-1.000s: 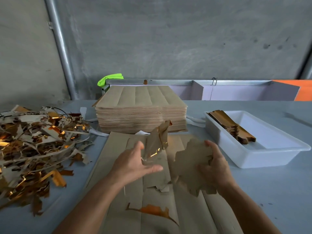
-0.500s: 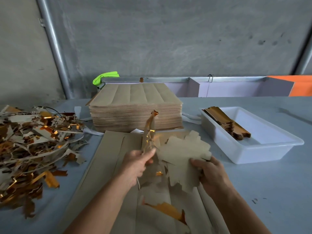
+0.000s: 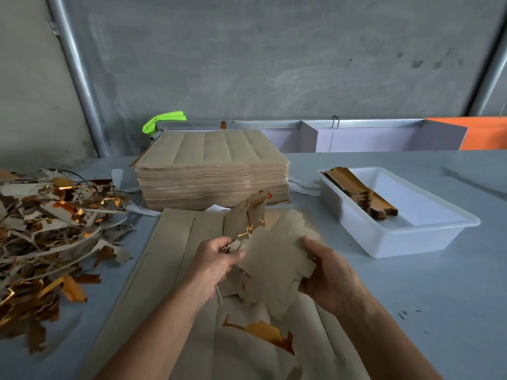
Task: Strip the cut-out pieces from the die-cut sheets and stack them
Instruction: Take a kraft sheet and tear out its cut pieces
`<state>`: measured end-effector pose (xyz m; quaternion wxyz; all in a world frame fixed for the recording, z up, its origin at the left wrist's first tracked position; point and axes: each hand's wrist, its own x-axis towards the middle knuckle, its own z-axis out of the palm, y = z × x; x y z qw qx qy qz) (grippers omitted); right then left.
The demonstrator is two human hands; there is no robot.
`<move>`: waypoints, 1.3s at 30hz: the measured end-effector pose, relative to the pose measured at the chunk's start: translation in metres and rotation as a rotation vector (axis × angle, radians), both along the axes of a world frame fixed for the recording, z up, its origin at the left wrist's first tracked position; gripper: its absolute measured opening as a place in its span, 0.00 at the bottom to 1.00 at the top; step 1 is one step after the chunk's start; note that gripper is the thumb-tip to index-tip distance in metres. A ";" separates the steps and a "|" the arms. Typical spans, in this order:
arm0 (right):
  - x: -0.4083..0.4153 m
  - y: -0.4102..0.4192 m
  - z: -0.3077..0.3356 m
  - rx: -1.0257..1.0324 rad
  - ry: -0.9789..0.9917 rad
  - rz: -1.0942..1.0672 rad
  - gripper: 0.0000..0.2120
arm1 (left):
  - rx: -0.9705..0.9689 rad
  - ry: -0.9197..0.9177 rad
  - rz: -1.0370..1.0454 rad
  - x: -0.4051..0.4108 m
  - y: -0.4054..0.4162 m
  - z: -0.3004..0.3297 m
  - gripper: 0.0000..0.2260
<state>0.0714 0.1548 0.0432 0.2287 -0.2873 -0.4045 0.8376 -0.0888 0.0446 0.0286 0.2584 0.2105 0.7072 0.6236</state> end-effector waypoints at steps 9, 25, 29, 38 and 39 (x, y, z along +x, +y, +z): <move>0.002 0.003 0.005 0.487 -0.435 0.121 0.09 | -0.093 0.148 -0.252 -0.008 -0.005 0.001 0.07; -0.009 -0.011 -0.009 0.330 -0.278 -0.001 0.15 | 0.062 0.170 -0.044 0.017 0.016 -0.005 0.02; -0.004 -0.001 -0.008 0.161 -0.185 -0.158 0.17 | -0.058 0.075 -0.156 0.018 0.005 -0.004 0.10; -0.018 -0.031 -0.009 -0.097 0.030 -0.193 0.22 | 0.146 0.214 -0.002 0.047 0.023 -0.015 0.13; -0.017 -0.032 -0.009 -0.086 -0.020 -0.189 0.20 | 0.116 0.296 0.000 0.044 0.022 -0.017 0.14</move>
